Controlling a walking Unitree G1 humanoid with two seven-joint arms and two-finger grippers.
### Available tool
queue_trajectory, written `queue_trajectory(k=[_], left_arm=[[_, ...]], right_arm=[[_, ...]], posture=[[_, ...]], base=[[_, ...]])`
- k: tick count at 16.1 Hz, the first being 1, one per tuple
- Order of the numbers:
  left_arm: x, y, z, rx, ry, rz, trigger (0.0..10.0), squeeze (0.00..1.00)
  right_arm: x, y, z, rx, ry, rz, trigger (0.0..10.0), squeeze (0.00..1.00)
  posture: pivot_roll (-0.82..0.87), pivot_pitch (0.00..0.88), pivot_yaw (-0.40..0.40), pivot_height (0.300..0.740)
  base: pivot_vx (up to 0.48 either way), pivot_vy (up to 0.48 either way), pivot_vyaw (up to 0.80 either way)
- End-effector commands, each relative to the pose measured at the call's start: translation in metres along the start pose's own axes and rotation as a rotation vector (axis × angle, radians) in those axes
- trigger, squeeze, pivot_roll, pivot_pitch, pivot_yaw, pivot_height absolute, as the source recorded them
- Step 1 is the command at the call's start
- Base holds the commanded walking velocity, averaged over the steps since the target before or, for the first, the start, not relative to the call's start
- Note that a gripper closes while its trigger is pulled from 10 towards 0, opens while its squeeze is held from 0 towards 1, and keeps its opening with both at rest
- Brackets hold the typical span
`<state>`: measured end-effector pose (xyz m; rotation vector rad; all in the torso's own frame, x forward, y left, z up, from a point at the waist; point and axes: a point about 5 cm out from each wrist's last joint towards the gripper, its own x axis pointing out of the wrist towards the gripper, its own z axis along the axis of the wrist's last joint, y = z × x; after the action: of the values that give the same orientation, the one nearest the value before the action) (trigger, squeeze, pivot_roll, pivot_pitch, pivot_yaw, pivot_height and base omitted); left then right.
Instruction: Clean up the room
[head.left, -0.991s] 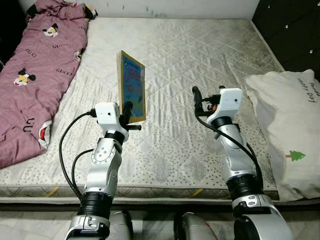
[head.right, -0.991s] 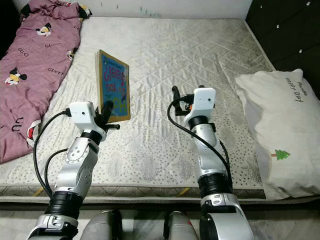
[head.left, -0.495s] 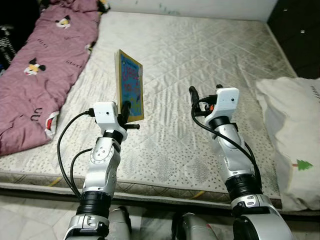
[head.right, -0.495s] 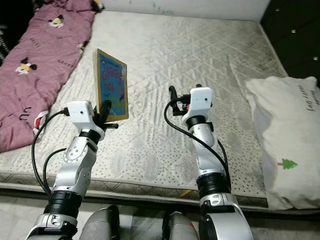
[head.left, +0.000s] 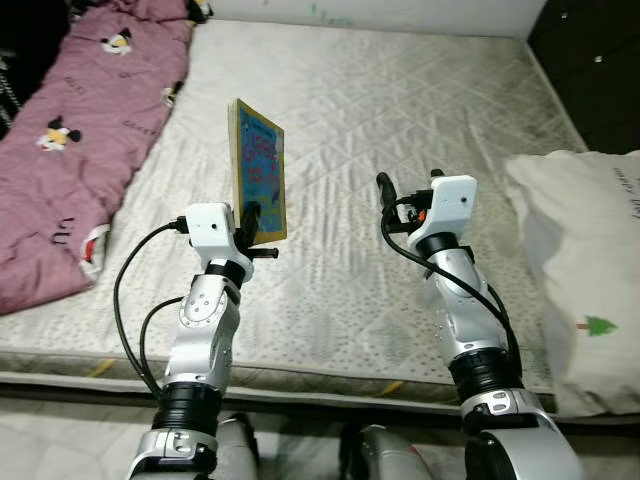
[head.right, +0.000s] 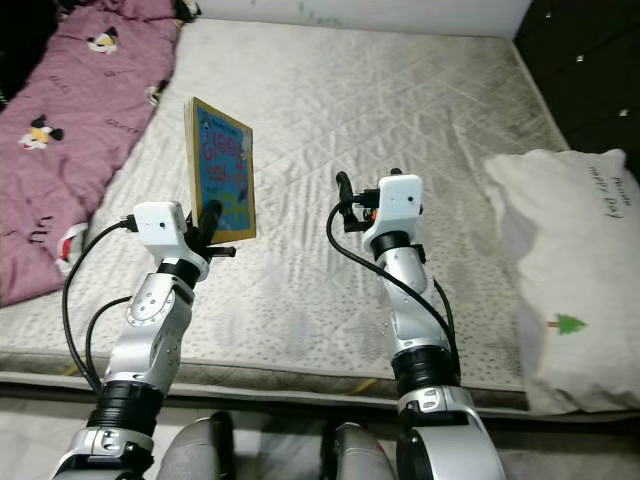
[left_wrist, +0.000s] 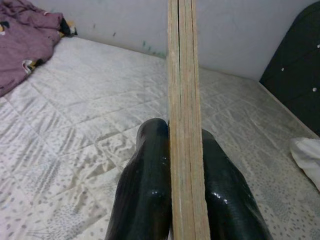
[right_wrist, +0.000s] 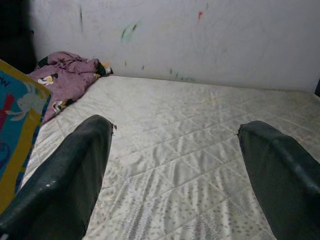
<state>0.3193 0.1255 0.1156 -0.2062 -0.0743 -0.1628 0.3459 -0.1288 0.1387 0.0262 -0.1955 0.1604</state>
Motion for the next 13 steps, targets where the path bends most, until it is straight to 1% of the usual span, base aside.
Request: queue_trajectory(k=[1,6,9,13], left_arm=[[0.0016,-0.0052,0.0058,0.003,-0.037,-0.015,10.0,0.0],[0.0016,-0.0054,0.0059,0.006,-0.037,-0.017,10.0,0.0],[0.0013,-0.0051,0.0051,-0.008,-0.032,-0.011,10.0,0.0],[0.0013,-0.0043,0.0053,-0.007,-0.033,-0.008,10.0,0.0]], right_arm=[[0.0001,-0.0029,0.0017,-0.006,-0.01,-0.007,10.0,0.0],[0.0001,-0.0026,0.0016,-0.005,-0.009,-0.009,10.0,0.0],[-0.0005,-0.0037,0.0011,-0.007,-0.009,-0.012,10.0,0.0],[0.0006,-0.004,0.0019,-0.007,-0.011,-0.011,10.0,0.0]], posture=[[-0.01,0.142,-0.018,0.74],[-0.01,0.143,-0.015,0.74],[0.0,0.143,-0.015,0.74],[0.0,0.142,-0.016,0.74]], base=[[0.0,-0.48,0.0],[0.0,-0.442,0.0],[0.0,0.0,0.0],[0.0,0.0,0.0]])
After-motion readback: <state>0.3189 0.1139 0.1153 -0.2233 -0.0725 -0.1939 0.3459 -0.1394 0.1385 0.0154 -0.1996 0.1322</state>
